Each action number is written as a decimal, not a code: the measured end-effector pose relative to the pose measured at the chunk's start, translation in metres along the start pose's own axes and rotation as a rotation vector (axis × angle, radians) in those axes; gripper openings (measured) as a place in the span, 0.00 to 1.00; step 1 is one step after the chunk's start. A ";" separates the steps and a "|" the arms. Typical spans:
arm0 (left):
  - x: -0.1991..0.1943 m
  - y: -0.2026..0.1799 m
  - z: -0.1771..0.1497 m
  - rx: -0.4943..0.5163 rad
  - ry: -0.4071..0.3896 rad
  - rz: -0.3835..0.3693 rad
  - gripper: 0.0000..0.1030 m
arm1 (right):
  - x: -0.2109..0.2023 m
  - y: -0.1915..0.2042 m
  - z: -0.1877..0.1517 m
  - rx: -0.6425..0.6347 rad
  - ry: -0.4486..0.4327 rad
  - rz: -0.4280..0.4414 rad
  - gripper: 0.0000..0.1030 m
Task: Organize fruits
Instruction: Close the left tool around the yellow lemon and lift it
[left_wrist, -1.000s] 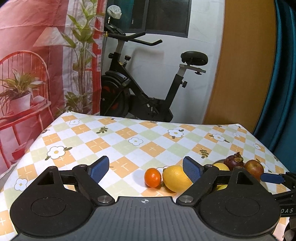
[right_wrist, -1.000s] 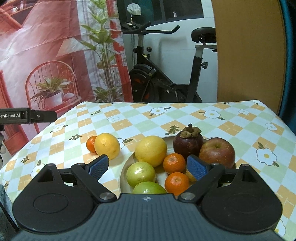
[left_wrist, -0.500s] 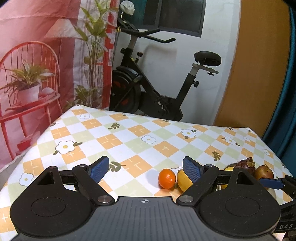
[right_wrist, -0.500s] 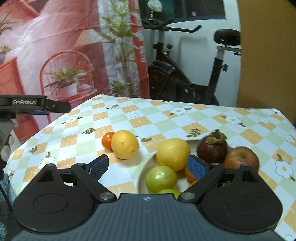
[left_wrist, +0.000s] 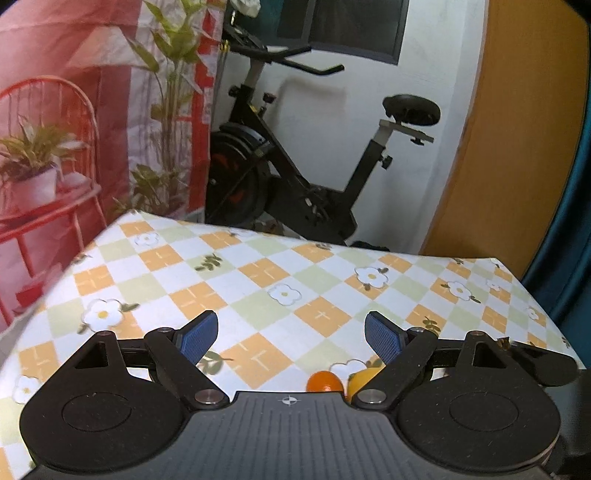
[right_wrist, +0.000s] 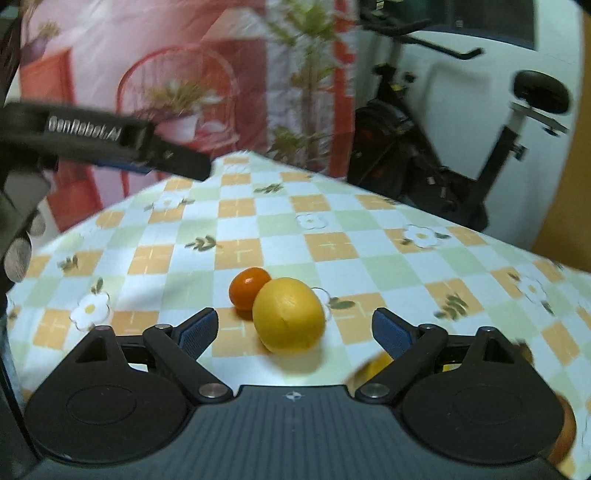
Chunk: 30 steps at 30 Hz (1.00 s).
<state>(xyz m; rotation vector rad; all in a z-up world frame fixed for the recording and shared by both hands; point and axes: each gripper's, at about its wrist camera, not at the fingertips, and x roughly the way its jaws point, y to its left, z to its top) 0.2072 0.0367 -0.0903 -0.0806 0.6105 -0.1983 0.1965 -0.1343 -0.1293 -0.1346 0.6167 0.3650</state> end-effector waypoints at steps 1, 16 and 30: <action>0.004 0.000 -0.001 0.001 0.012 -0.005 0.86 | 0.006 0.002 0.001 -0.016 0.013 -0.001 0.87; 0.028 0.002 -0.018 0.013 0.110 -0.133 0.76 | 0.035 0.001 -0.004 0.009 0.098 0.012 0.56; 0.053 -0.011 -0.048 0.023 0.240 -0.292 0.64 | 0.001 0.032 -0.033 -0.069 0.015 0.009 0.48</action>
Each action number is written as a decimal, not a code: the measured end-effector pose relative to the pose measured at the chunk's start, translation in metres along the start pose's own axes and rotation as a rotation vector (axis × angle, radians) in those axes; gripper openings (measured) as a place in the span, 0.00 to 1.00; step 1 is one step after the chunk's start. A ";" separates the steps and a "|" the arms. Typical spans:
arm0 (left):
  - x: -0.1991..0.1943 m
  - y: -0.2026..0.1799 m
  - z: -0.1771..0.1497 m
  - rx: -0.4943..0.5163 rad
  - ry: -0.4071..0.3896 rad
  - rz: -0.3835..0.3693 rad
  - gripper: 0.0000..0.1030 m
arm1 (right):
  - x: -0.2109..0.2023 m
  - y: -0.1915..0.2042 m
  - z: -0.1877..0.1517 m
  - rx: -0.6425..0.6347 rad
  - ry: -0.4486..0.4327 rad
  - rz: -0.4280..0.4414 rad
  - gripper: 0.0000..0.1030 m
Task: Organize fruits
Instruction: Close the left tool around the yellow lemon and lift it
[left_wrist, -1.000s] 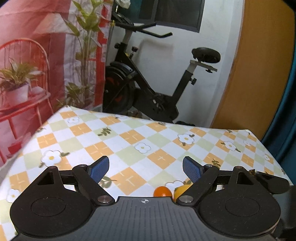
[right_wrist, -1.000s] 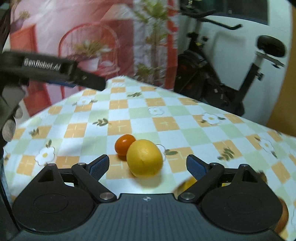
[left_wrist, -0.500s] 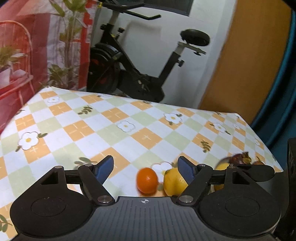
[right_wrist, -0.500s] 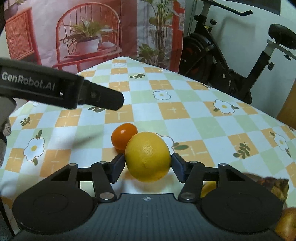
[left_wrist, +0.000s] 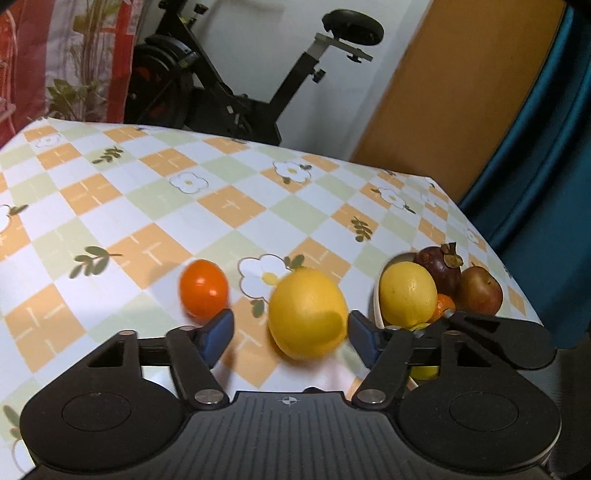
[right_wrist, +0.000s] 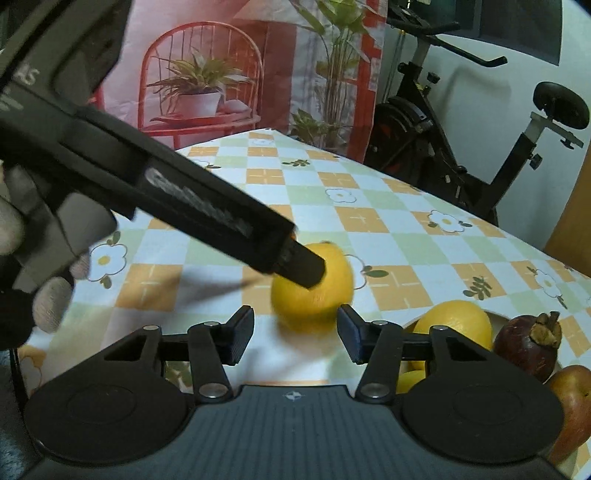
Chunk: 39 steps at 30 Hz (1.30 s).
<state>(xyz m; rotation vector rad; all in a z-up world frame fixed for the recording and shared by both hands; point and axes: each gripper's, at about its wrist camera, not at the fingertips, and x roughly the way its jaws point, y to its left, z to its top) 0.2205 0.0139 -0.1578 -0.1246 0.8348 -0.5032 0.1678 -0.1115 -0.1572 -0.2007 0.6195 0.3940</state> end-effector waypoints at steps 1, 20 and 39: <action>0.003 0.001 0.001 -0.003 0.004 -0.005 0.62 | 0.002 0.000 -0.001 -0.001 0.007 0.009 0.45; 0.020 0.022 0.024 -0.096 -0.004 -0.044 0.61 | 0.031 -0.022 0.039 -0.083 0.051 0.032 0.72; 0.022 0.015 0.009 -0.055 0.015 -0.063 0.60 | 0.052 -0.034 0.039 0.030 0.149 0.095 0.67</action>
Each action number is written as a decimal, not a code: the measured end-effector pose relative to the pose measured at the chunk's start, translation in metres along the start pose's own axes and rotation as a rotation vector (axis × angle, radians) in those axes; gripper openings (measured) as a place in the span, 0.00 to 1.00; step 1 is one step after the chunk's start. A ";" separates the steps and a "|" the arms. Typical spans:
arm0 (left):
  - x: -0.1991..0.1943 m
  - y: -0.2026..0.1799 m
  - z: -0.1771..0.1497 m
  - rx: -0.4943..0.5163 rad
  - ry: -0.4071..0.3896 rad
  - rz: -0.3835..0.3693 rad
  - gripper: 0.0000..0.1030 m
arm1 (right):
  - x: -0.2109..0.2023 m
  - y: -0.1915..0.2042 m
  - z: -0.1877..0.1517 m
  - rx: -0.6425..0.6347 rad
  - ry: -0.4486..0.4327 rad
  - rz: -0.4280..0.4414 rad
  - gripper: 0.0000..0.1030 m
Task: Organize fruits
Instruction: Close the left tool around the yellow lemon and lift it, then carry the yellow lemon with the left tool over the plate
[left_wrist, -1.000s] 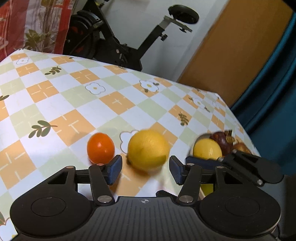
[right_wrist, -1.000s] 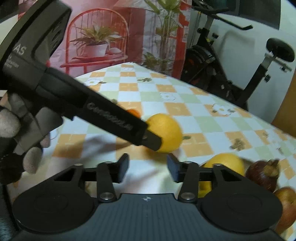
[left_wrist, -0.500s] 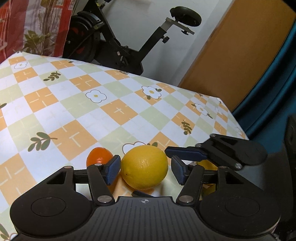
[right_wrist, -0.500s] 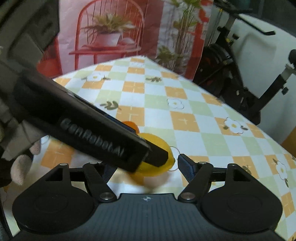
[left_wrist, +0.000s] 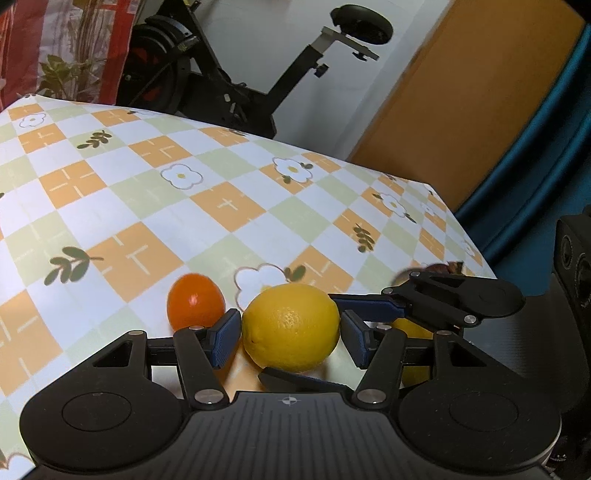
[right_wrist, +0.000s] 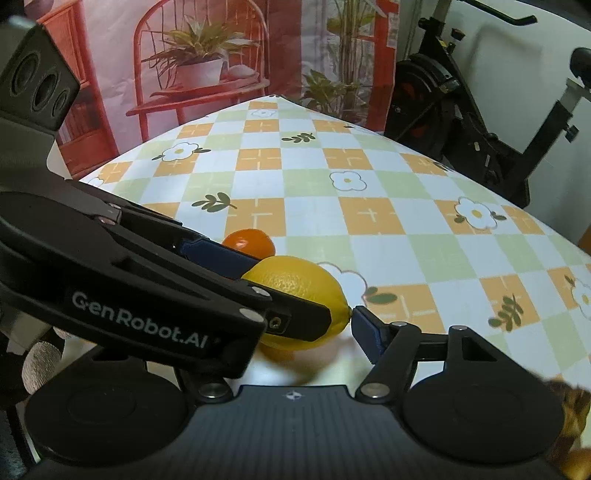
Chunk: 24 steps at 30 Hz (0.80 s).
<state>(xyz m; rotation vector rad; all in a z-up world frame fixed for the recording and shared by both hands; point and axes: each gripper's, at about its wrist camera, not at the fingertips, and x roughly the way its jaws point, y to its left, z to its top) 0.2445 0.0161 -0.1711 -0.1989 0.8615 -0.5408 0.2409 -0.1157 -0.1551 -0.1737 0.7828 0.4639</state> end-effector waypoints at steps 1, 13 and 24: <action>-0.001 -0.002 -0.003 0.002 0.003 -0.006 0.60 | -0.002 0.001 -0.002 0.008 -0.001 -0.002 0.67; -0.015 -0.025 -0.041 0.032 0.008 -0.030 0.61 | -0.033 0.022 -0.041 0.050 -0.048 -0.050 0.67; -0.023 -0.031 -0.056 0.035 -0.020 -0.017 0.61 | -0.043 0.038 -0.062 0.051 -0.110 -0.077 0.67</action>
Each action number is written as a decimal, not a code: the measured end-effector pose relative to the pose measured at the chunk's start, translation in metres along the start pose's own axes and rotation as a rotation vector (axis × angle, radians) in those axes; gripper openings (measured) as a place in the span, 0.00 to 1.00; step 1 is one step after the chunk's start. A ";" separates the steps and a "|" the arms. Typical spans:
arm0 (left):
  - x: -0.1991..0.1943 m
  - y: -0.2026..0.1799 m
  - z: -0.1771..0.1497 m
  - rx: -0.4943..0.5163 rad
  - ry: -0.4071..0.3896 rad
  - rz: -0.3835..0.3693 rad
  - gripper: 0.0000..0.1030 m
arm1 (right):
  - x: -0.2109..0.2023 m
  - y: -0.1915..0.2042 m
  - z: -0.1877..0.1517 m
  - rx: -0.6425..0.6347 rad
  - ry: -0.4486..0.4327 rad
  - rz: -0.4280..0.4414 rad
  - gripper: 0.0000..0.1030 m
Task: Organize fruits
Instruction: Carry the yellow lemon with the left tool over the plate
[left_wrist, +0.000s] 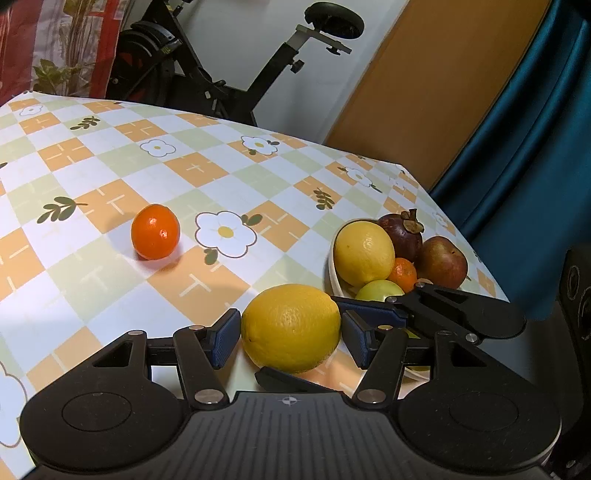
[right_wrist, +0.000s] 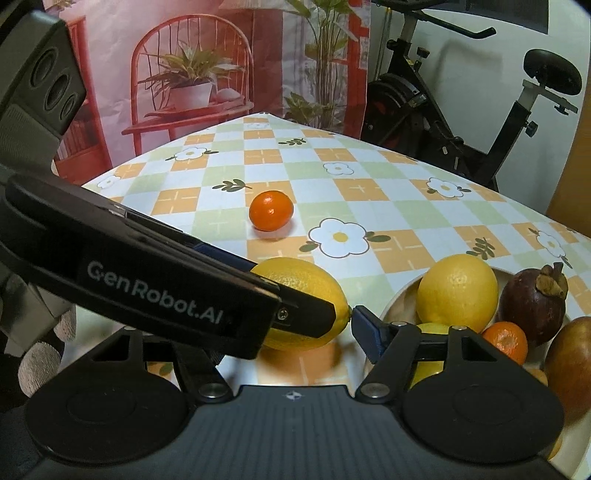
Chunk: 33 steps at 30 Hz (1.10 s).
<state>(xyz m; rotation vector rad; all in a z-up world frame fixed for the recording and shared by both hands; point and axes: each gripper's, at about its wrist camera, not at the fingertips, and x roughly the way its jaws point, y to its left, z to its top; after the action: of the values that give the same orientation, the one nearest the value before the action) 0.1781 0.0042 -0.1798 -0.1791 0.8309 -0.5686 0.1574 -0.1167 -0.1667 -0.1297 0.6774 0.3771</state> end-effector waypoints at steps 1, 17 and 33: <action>-0.001 0.000 0.000 0.001 -0.002 0.000 0.61 | -0.001 0.000 -0.001 0.003 -0.006 0.001 0.67; -0.025 -0.027 0.008 0.088 -0.073 0.023 0.61 | -0.028 0.002 -0.001 0.005 -0.121 -0.019 0.67; -0.026 -0.056 0.016 0.126 -0.080 -0.018 0.61 | -0.061 -0.010 -0.007 0.049 -0.188 -0.060 0.67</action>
<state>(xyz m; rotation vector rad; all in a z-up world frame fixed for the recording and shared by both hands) 0.1532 -0.0297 -0.1318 -0.0939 0.7143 -0.6246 0.1135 -0.1453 -0.1339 -0.0672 0.4957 0.3105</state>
